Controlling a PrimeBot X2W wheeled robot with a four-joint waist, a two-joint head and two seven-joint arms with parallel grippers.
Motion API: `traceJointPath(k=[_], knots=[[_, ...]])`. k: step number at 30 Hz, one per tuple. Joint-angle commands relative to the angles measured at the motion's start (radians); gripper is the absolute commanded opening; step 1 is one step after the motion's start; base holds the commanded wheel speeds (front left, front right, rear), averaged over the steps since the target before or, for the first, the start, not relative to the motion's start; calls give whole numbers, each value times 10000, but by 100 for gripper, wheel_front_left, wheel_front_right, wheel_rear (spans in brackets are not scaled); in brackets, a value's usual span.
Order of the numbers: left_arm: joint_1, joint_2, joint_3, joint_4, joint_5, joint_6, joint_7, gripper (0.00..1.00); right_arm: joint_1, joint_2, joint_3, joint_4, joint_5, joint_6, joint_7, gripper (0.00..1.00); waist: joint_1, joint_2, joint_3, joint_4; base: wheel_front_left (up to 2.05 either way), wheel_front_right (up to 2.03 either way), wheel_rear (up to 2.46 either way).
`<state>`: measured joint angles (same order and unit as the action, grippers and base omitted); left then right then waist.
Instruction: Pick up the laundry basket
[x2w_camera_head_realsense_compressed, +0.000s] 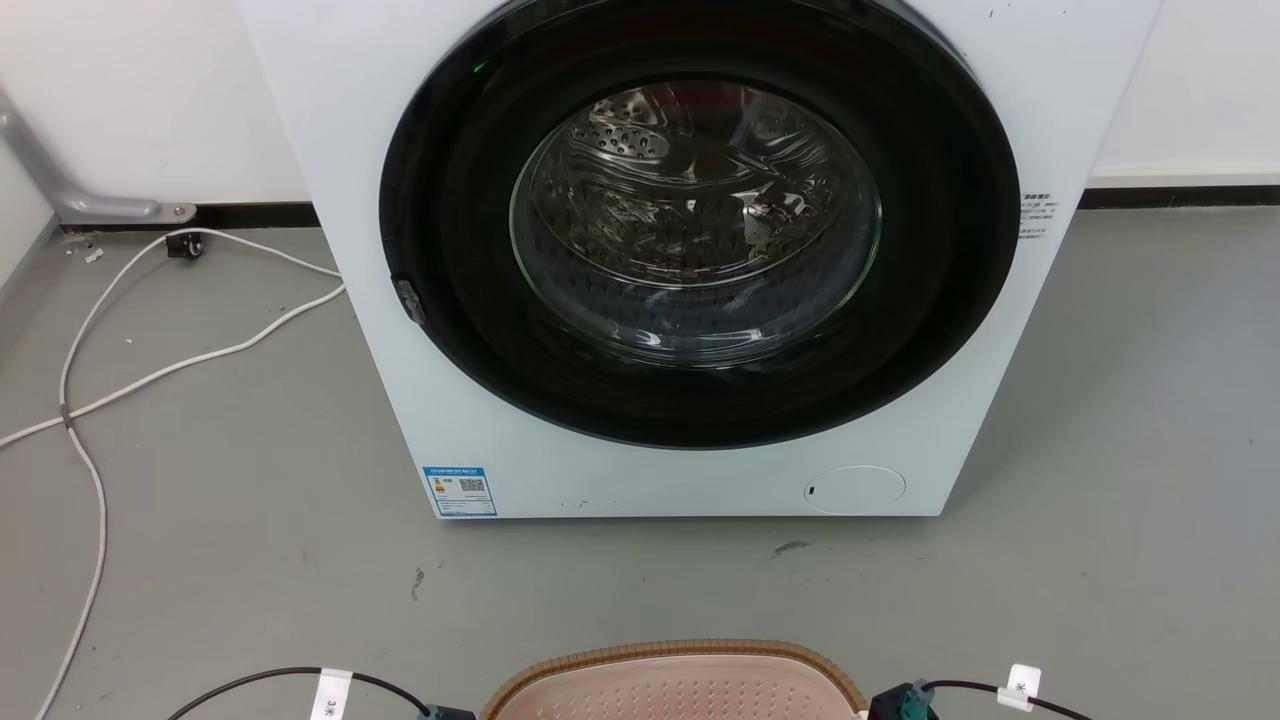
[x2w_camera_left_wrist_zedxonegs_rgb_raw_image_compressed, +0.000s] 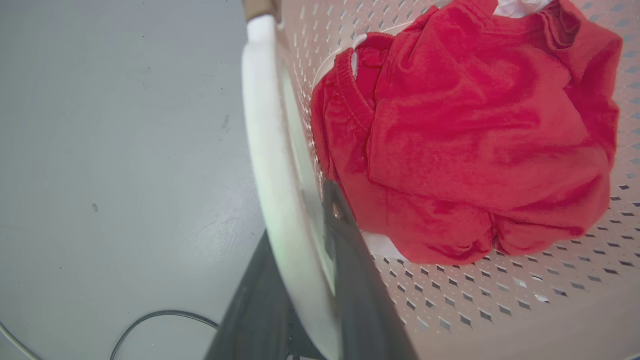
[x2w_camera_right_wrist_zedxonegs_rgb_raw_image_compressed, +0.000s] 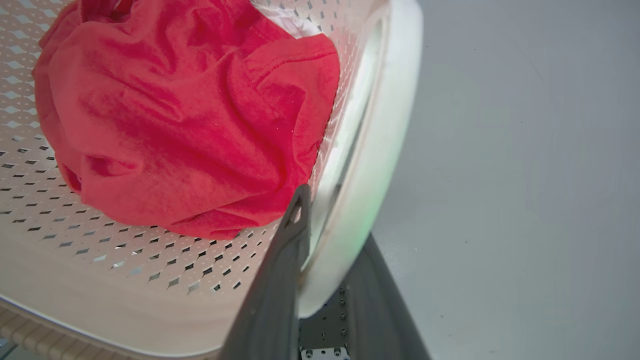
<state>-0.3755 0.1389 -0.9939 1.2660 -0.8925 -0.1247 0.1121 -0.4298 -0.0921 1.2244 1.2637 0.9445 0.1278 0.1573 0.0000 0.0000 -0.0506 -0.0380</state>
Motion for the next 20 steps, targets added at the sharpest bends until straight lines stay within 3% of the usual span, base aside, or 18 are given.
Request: traceJointPath(k=[1, 20], knots=[[-209, -73, -50, -69, 2, -86, -90, 0, -81, 129, 69, -41, 16, 53, -66, 0, 0, 0, 2, 0, 0, 0, 0], [-255, -62, -375, -50, -328, -86, -140, 0, -101, 62, 245, 2, 221, 54, -58, 0, 0, 0, -11, 40, 0, 0, 0]])
